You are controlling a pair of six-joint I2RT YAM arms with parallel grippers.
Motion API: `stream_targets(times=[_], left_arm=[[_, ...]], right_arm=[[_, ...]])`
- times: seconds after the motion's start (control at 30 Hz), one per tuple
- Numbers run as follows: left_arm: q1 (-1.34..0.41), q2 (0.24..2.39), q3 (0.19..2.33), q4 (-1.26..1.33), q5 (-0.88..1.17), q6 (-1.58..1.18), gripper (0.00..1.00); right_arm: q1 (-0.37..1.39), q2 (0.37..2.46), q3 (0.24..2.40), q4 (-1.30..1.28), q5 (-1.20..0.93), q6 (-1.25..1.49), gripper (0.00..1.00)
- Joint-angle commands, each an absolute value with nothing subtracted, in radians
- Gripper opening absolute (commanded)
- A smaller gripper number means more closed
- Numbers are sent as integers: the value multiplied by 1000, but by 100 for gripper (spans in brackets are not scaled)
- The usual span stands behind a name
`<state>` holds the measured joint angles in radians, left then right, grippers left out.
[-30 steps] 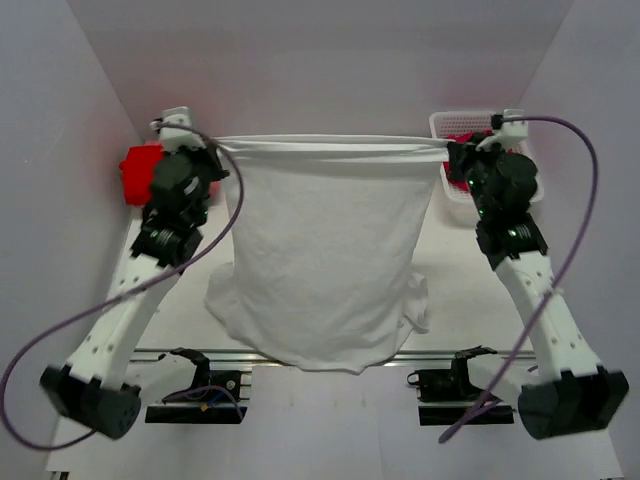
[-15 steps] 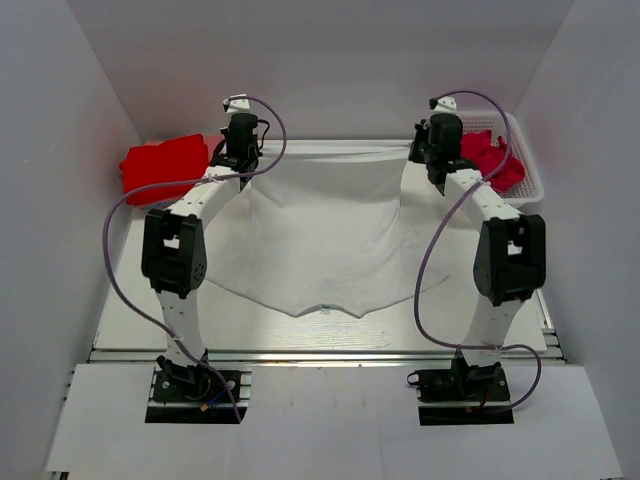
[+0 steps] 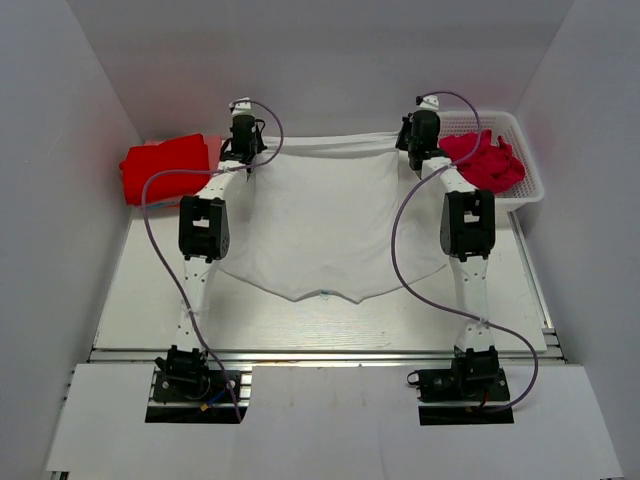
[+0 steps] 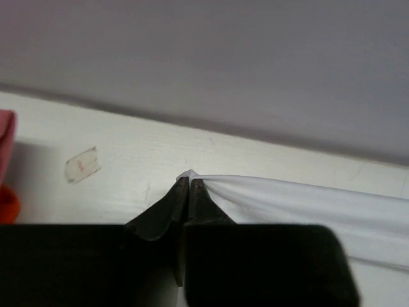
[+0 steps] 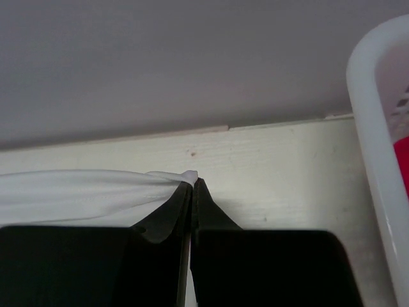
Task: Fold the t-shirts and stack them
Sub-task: Flatten out the tshirt
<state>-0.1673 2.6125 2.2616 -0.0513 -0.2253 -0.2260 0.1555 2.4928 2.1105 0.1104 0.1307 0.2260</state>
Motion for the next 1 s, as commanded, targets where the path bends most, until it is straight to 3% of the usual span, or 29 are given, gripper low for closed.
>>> stream_targets(times=[0.0, 0.03, 0.07, 0.1, 0.13, 0.17, 0.2, 0.33, 0.57, 0.97], left_arm=[[-140, 2717, 2443, 107, -167, -345, 17], [-140, 2744, 2472, 162, -167, -371, 37], [-127, 2759, 2483, 205, -105, -383, 61], [-127, 2760, 2484, 233, -89, -415, 93], [-127, 2760, 2484, 244, -89, -416, 100], [-127, 2743, 2453, 244, -63, -416, 100], [-127, 2720, 2422, 244, -52, -416, 100], [-127, 2580, 2254, 227, 3, -365, 100], [-150, 2375, 2096, 68, 69, -304, 100], [-187, 1881, 1329, 38, 302, -413, 100]], right_arm=[[129, 2624, 2221, 431, 146, 262, 3], [127, 2649, 2249, 451, 140, 261, 12], [126, 2675, 2335, 465, 118, 259, 35], [124, 2710, 2356, 475, 114, 253, 51], [127, 2708, 2358, 476, 109, 253, 64], [124, 2701, 2340, 460, 89, 238, 81], [127, 2665, 2295, 453, 69, 232, 90], [133, 2501, 2102, 385, 23, 149, 90], [158, 2318, 2013, 149, -75, 91, 90], [225, 2160, 1747, -126, -84, 193, 90]])
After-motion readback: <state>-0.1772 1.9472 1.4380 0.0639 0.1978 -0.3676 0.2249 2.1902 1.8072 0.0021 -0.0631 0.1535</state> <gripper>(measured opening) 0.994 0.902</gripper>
